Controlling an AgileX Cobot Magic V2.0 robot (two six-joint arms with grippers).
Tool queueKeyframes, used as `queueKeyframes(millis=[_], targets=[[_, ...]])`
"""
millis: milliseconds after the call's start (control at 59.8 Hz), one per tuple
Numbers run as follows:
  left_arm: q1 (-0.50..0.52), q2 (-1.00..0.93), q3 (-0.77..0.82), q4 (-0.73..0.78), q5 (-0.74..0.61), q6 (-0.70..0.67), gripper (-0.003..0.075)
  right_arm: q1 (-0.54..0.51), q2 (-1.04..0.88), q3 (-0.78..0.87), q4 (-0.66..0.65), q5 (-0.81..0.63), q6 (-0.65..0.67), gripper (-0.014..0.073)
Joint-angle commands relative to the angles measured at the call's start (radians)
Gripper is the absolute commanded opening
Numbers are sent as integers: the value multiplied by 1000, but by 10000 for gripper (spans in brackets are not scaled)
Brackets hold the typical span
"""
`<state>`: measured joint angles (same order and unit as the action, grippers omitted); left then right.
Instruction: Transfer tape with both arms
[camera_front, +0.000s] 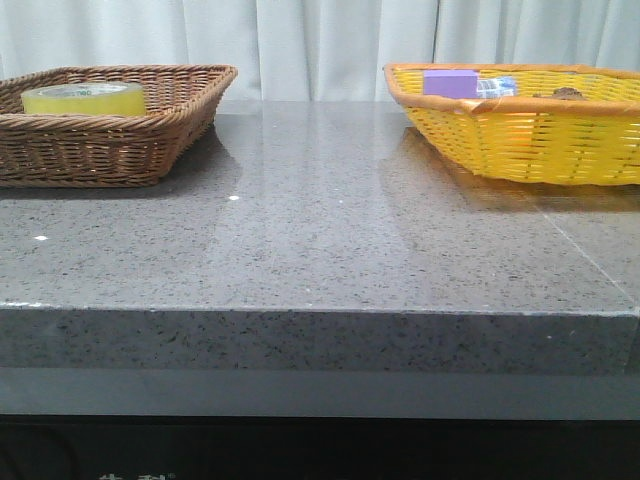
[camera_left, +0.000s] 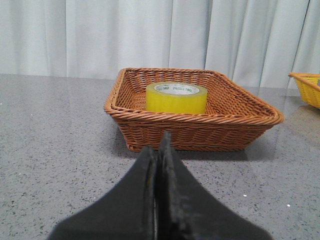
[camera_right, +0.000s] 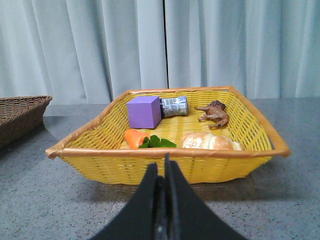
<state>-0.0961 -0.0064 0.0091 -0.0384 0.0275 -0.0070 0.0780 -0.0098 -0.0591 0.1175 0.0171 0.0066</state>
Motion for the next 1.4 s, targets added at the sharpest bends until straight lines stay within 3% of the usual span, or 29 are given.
queueKeyframes(millis=[0,251,618,903,1387], targets=[[2,-18,39,-8,-84,-11,-20,-2,-28,30,-32,-138,23,-70],[2,-18,39,-8,-84,-11,-20,2,-28,61,-129,-105,23,-70],[2,-18,39,-8,-84,-11,-20,-1,-28,61,-104,-157,23,-70],[2,-18,39,-8,-84,-11,-20,-80,-28,61,-103,-158,23,-70],[2,-18,39,-8,-84,-11,-20,-79,-27,61,-103,-159,23,-70]])
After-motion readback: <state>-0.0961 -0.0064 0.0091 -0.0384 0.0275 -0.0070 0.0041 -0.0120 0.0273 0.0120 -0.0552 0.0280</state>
